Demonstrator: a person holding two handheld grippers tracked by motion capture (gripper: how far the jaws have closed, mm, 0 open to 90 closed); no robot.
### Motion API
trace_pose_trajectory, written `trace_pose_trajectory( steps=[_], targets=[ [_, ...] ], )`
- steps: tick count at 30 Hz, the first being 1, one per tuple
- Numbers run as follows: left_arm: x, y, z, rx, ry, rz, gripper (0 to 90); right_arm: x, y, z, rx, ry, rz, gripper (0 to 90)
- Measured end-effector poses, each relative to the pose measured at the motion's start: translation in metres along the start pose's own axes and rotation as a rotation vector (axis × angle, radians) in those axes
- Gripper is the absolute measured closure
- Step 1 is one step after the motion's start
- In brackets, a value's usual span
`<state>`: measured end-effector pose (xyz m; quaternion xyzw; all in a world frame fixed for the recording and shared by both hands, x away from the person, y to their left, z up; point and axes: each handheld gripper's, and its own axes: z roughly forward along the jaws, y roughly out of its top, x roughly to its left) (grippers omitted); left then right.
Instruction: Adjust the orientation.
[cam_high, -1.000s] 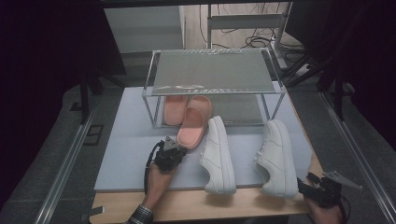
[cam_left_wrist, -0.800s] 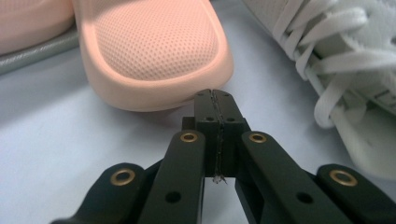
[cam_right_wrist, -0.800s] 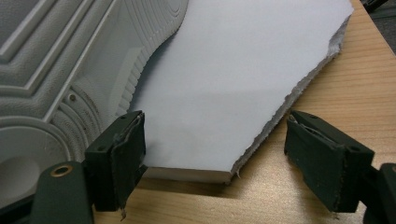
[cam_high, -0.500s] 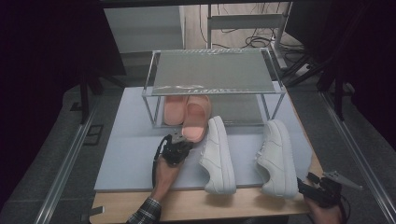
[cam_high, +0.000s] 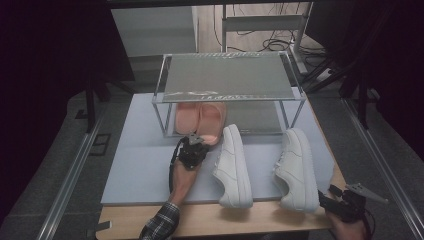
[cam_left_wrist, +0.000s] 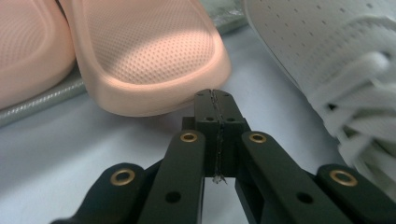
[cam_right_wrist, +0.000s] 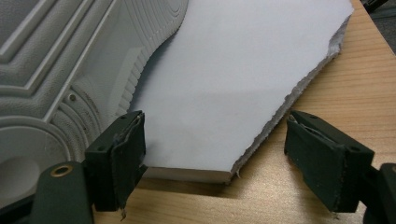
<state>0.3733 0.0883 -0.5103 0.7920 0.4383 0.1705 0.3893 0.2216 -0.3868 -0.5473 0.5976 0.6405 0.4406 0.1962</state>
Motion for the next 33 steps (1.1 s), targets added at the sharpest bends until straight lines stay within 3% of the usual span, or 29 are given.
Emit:
trace_pose_trajectory(
  steps=[17, 33],
  targets=[
    [0.012, 0.024, 0.028, 0.025, 0.037, -0.018, 89.9, 0.0, 0.0, 0.0, 0.0, 0.001, 0.0, 20.6],
    [0.019, 0.032, 0.045, 0.04, 0.05, -0.058, 89.9, 0.0, 0.0, 0.0, 0.0, 0.002, -0.001, 20.6]
  ],
)
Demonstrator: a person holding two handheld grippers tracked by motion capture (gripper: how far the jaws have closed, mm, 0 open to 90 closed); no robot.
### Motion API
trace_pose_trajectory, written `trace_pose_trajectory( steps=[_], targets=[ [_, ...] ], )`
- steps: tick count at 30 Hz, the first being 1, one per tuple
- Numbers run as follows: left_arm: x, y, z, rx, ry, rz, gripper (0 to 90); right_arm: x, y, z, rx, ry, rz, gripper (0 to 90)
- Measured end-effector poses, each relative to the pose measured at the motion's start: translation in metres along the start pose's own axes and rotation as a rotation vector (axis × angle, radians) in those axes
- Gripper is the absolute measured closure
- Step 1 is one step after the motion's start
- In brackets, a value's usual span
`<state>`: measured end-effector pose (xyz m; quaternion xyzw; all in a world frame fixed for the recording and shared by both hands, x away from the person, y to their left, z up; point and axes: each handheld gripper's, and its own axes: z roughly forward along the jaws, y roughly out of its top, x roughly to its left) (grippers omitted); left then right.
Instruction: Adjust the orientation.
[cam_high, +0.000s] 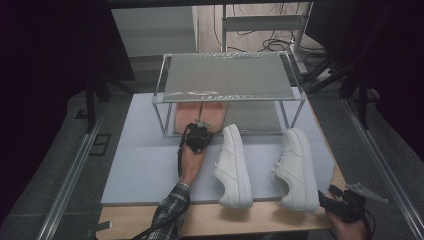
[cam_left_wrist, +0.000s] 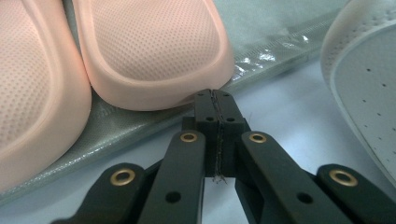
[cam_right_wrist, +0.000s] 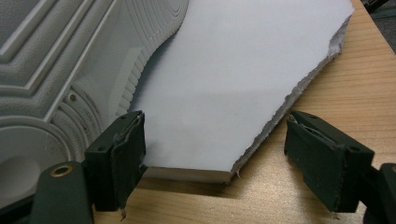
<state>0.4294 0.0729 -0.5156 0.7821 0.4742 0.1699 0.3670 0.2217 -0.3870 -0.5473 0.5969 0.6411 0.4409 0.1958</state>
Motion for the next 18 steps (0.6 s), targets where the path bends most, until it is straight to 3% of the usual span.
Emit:
trace_pose_trajectory(
  steps=[12, 18],
  targets=[
    [0.006, -0.005, -0.022, -0.042, -0.02, -0.001, 89.1, 0.0, 0.0, 0.0, 0.0, -0.001, 0.0, 20.6],
    [0.004, -0.008, -0.034, -0.056, -0.035, 0.009, 81.2, 0.0, 0.0, 0.0, 0.0, -0.001, 0.0, 20.6]
  ],
)
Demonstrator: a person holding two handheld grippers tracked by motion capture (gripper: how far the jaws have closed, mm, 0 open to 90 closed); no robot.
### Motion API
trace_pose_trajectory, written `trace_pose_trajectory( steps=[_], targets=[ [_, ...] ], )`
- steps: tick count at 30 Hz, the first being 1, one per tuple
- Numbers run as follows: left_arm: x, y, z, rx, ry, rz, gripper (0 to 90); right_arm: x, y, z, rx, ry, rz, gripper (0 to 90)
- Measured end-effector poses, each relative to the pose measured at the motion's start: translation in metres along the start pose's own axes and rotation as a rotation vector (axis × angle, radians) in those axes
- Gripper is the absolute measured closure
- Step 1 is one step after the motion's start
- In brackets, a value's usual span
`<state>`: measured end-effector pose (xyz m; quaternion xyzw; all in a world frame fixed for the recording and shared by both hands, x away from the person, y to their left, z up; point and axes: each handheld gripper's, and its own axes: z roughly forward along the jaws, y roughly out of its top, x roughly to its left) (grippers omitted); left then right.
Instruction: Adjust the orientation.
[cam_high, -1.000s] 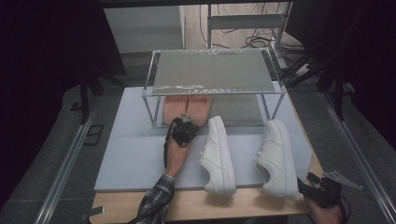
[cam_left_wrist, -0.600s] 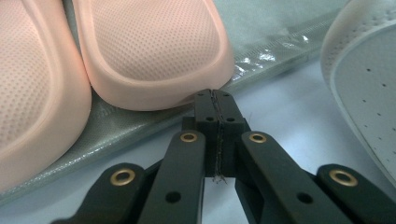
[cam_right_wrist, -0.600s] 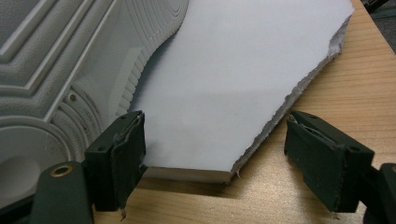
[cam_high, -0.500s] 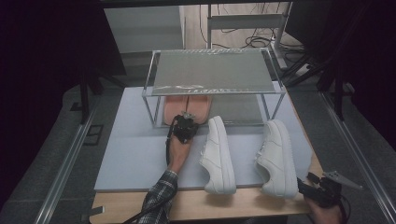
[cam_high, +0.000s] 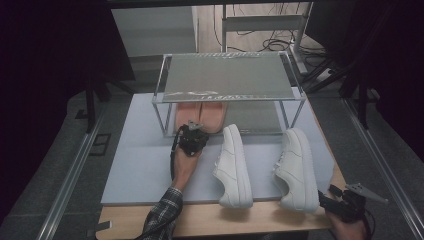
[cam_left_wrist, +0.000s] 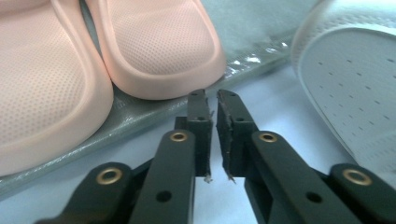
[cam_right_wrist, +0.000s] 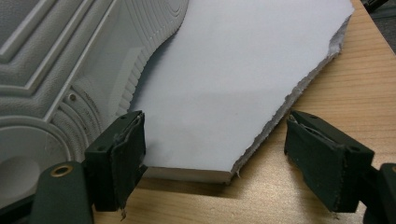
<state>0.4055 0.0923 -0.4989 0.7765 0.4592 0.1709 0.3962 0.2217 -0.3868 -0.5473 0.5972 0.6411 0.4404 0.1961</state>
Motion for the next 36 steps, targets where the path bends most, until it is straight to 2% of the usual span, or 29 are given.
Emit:
trace_pose_trajectory(
  steps=[7, 12, 16, 20, 32, 36],
  targets=[
    [-0.001, -0.008, -0.013, -0.011, -0.014, 0.03, 68.3, 0.0, 0.0, 0.0, 0.0, 0.0, 0.001, 20.6],
    [-0.002, -0.012, -0.021, -0.011, -0.03, 0.042, 54.2, 0.0, 0.0, 0.0, -0.001, -0.001, 0.001, 20.7],
    [-0.006, -0.014, -0.028, -0.005, -0.035, 0.07, 44.2, 0.0, 0.0, 0.0, -0.002, -0.001, 0.001, 20.7],
    [-0.01, -0.016, -0.035, -0.011, -0.046, 0.071, 36.8, 0.0, 0.0, 0.0, -0.002, -0.002, 0.002, 20.7],
    [-0.008, -0.028, -0.058, -0.019, -0.001, 0.057, 13.2, 0.001, 0.0, 0.0, -0.001, -0.002, 0.004, 20.7],
    [-0.007, -0.033, -0.064, -0.019, -0.005, 0.058, 11.6, 0.0, 0.0, 0.0, -0.001, -0.003, 0.003, 20.8]
  ],
)
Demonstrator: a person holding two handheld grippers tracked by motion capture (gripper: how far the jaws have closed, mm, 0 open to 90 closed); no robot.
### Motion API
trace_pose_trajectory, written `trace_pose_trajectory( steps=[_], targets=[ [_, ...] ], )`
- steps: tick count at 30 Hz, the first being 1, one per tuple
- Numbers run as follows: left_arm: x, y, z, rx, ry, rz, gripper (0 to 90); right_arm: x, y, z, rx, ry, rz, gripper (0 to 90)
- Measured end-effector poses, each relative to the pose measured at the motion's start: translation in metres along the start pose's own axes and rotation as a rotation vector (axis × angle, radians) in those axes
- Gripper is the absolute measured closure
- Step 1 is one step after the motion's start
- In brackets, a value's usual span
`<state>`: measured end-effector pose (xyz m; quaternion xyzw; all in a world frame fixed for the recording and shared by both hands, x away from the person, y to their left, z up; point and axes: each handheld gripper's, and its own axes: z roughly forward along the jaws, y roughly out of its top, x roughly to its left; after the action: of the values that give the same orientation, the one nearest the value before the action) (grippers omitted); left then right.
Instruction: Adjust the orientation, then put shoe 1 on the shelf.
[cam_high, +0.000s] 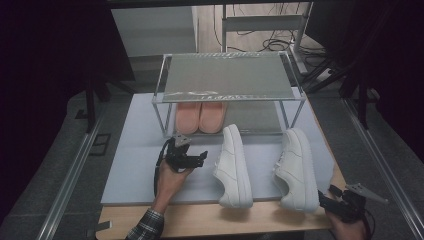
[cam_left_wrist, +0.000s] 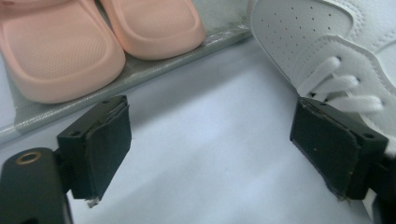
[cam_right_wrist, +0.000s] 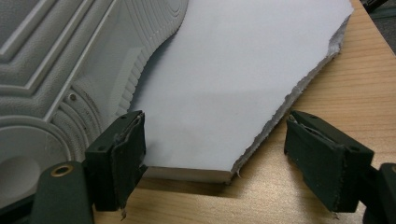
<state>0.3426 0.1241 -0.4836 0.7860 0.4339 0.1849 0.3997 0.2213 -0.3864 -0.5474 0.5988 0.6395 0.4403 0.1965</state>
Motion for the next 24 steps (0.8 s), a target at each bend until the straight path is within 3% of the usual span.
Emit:
trace_pose_trajectory(
  steps=[11, 18, 24],
  targets=[
    [0.001, -0.024, -0.012, 0.013, -0.015, 0.003, 9.9, 0.0, 0.0, 0.0, -0.001, 0.002, 0.004, 21.0],
    [-0.001, -0.044, -0.022, 0.02, 0.009, 0.022, 9.8, 0.0, 0.0, 0.0, 0.002, 0.0, 0.0, 21.0],
    [0.002, -0.063, -0.03, 0.031, 0.012, 0.006, 9.7, 0.001, 0.001, -0.001, 0.009, 0.0, -0.003, 23.2]
  ],
)
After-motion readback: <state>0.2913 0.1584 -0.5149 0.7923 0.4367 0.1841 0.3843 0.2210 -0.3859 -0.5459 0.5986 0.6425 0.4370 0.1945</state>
